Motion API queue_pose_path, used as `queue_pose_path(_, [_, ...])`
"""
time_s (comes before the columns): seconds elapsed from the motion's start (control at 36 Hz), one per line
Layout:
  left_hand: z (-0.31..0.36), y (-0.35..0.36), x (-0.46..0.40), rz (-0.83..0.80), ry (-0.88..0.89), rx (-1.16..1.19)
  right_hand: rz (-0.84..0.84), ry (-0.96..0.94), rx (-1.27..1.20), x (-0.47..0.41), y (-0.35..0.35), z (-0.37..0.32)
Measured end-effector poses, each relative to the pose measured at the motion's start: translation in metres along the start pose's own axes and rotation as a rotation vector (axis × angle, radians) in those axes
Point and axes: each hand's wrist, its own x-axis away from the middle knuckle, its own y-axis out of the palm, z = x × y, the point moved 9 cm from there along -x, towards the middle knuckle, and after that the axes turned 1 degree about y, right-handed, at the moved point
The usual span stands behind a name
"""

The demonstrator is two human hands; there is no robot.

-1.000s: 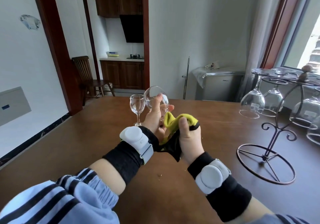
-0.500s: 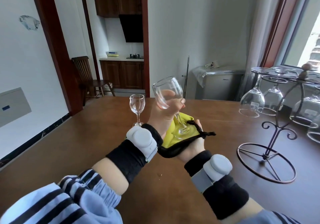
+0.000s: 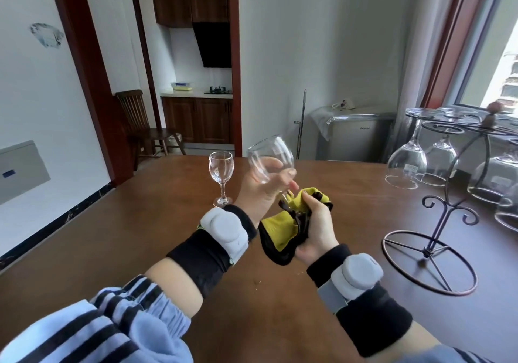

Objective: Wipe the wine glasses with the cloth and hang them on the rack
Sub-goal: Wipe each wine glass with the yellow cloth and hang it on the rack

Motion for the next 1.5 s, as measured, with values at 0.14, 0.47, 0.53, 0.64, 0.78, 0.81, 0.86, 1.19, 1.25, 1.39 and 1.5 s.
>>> queue_pose_path(0.14, [-0.010, -0.015, 0.002, 0.015, -0.164, -0.065, 0.023, 0.101, 0.136, 0.009, -0.004, 0.001])
queue_pose_path(0.47, [-0.018, -0.033, 0.007, 0.059, -0.205, -0.238, -0.144, 0.023, 0.518, 0.021, 0.033, -0.019])
queue_pose_path(0.53, [-0.019, -0.027, 0.006, 0.025, -0.207, -0.233, -0.146, -0.005, 0.681, 0.026, 0.038, -0.012])
queue_pose_path(0.64, [-0.014, -0.018, 0.004, -0.055, -0.189, -0.311, -0.162, -0.215, 0.940, 0.032, 0.042, -0.011])
queue_pose_path(0.78, [-0.017, -0.020, 0.006, -0.118, -0.216, -0.365, -0.295, -0.188, 1.014, 0.031, 0.044, -0.006])
queue_pose_path(0.81, [-0.016, -0.018, 0.005, -0.135, -0.204, -0.360, -0.309, -0.158, 0.983, 0.031, 0.043, -0.004])
queue_pose_path(0.86, [-0.013, -0.012, 0.001, -0.170, -0.177, -0.328, -0.337, -0.106, 0.831, 0.033, 0.046, 0.002])
queue_pose_path(1.19, [0.005, -0.019, -0.007, 0.013, -0.033, -0.367, -0.227, -0.188, 0.638, 0.028, 0.033, 0.004])
queue_pose_path(1.25, [0.010, -0.018, -0.006, 0.023, 0.042, -0.512, -0.217, -0.093, 0.580, 0.027, 0.028, 0.014])
queue_pose_path(1.39, [0.018, -0.005, 0.003, -0.026, 0.170, -0.602, -0.164, 0.135, 0.443, 0.020, 0.015, 0.030])
queue_pose_path(1.5, [0.013, -0.001, 0.004, -0.101, 0.137, -0.559, -0.127, 0.181, 0.426, 0.017, 0.007, 0.034])
